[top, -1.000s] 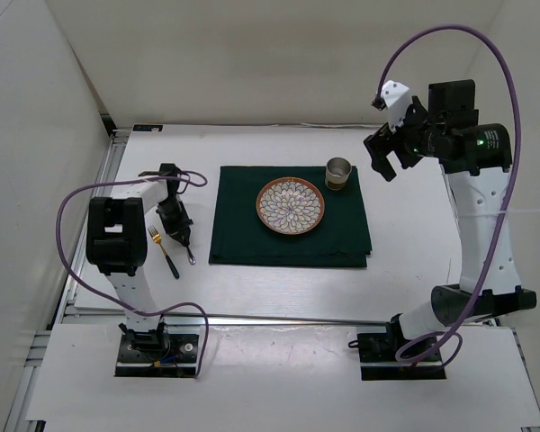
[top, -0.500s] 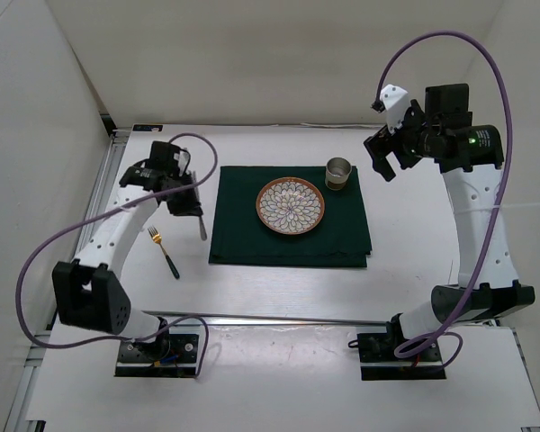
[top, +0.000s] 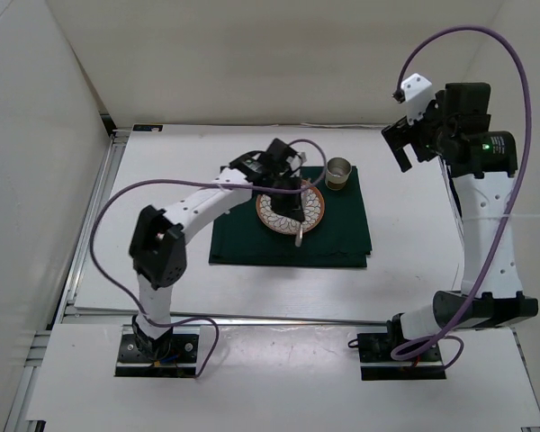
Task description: Set the dinner table for one person
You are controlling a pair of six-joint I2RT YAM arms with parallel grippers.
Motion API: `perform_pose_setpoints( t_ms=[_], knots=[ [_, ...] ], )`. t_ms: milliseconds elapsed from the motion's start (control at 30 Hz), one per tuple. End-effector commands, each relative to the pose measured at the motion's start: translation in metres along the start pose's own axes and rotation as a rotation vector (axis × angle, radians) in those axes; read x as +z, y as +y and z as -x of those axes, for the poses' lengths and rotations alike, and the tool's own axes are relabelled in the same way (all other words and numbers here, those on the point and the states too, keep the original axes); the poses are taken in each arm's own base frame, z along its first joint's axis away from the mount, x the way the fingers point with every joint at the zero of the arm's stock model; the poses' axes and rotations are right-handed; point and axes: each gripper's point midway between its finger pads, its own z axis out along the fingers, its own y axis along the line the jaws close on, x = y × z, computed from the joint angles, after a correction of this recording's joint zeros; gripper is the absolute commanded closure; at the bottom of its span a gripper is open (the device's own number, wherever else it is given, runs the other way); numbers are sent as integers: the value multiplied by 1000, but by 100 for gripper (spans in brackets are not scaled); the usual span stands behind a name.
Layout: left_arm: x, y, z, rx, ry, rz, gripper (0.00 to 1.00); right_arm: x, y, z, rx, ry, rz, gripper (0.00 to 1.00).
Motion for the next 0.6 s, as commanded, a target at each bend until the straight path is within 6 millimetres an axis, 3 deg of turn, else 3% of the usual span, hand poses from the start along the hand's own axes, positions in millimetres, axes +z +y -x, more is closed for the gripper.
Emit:
perform_pose_setpoints(
  t_ms=[0,33,133,167,267,400,467,567],
  knots=[
    [10,-49,15,23,-25,-89,90,-27,-29,9,36,-64,-145,0],
    [17,-61,11,37,-18,-103,90,-34,-34,7,43,-69,-164,0],
    [42,-65,7,20,11,-98,90,-43,-39,5,52,-79,-193,0],
    [57,-70,-2,14,32,-90,90,-45,-41,3,56,-81,-204,0],
    [75,-78,-12,19,66,-102,90,-46,-42,2,69,-83,-204,0],
    [102,-86,-10,36,73,-111,90,-46,-43,1,73,-85,-202,0],
    [106,-94,0,44,51,-130,90,-50,-46,0,77,-88,-214,0],
    [126,-87,5,42,38,-107,90,-50,-44,-2,87,-82,-209,0]
  ],
)
